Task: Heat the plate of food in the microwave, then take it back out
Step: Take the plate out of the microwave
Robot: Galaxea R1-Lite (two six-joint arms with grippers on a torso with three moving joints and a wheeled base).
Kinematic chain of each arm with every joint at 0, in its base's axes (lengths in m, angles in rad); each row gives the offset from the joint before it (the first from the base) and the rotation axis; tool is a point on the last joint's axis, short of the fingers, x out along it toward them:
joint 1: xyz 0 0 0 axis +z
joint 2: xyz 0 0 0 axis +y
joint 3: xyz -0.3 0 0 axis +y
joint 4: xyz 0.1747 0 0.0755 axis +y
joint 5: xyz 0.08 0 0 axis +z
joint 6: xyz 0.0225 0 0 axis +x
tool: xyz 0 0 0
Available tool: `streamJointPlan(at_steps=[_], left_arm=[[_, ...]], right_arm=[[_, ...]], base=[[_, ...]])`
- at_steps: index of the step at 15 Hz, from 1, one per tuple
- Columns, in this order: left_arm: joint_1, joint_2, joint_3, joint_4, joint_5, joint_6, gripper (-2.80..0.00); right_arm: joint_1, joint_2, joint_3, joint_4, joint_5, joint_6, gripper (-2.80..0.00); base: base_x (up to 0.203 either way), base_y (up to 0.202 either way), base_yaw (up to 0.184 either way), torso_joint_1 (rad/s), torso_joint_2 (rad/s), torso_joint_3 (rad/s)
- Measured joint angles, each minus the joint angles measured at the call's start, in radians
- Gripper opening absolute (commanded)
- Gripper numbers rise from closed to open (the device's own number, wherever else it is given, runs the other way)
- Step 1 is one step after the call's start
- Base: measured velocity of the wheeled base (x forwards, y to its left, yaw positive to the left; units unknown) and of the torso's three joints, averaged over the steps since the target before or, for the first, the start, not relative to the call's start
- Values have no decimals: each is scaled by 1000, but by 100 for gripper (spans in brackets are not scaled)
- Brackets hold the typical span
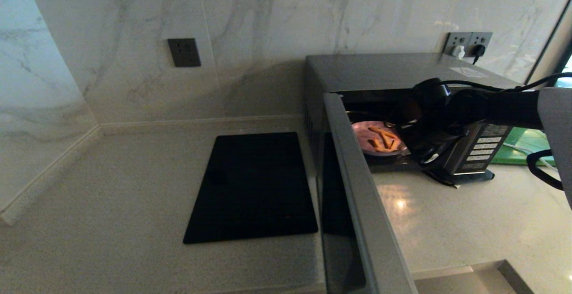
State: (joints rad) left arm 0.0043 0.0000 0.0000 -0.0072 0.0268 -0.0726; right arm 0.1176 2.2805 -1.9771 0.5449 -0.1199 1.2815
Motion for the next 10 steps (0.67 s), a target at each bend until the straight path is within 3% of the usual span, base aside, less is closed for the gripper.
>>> streamJointPlan(at_steps=[10], left_arm=[[0, 0, 0, 0, 0, 0, -280]], right_arm=[[-2, -115, 59, 53, -4, 1, -280]], base=[[0, 0, 0, 0, 0, 0]])
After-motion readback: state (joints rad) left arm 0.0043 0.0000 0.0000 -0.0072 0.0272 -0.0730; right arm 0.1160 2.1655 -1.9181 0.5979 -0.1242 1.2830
